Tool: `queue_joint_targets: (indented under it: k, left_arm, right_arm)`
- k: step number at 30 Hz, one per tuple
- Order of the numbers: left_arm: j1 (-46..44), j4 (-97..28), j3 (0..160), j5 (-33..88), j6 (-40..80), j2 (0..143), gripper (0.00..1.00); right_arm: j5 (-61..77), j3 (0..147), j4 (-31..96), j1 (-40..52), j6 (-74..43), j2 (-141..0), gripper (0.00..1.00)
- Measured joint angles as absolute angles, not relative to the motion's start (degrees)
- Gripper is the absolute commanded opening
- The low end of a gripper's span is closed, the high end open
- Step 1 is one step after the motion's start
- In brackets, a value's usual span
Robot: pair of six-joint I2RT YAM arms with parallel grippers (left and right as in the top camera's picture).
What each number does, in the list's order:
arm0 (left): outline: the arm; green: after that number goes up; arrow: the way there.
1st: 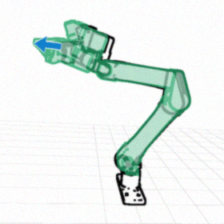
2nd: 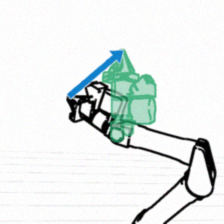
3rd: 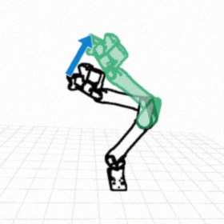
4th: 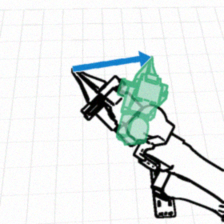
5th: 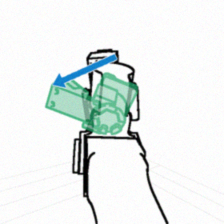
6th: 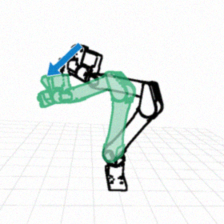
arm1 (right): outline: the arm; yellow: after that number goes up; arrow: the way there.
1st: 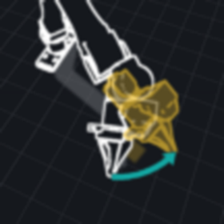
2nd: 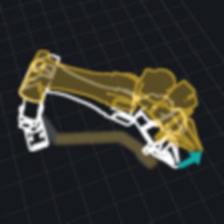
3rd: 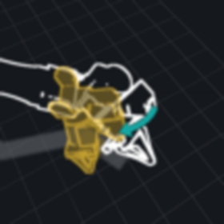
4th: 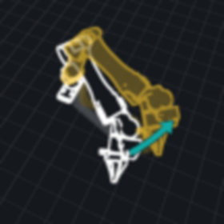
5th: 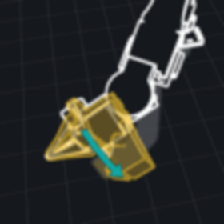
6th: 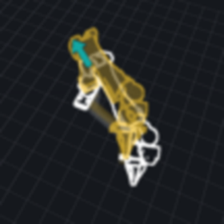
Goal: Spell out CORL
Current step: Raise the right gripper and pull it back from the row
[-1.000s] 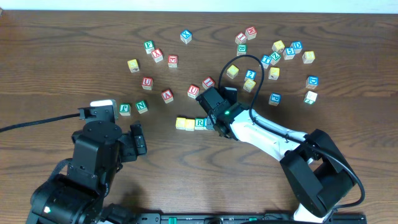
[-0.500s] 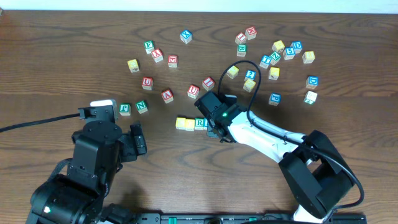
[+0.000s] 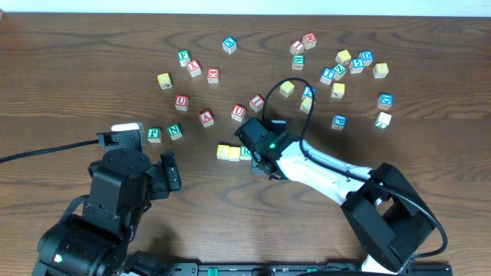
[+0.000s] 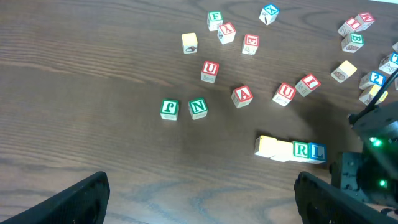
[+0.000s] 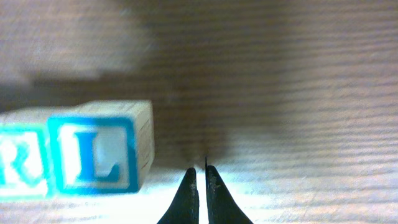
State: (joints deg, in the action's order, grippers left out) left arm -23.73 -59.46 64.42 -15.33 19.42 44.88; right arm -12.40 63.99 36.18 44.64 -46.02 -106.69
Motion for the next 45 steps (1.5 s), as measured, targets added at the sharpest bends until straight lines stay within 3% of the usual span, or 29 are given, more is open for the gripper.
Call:
queue_joint_targets:
  k: [17, 45]
  left_arm:
    - [-23.7, -59.5, 64.4, -15.3, 19.4, 44.9, 0.93]
    - [-23.7, -59.5, 64.4, -15.3, 19.4, 44.9, 0.93]
  right_arm:
    - [-12.1, 64.0, 35.8, 47.1, -45.8, -106.7, 0.01]
    - [-5.2, 64.0, 24.5, 53.9, -42.9, -104.7, 0.01]
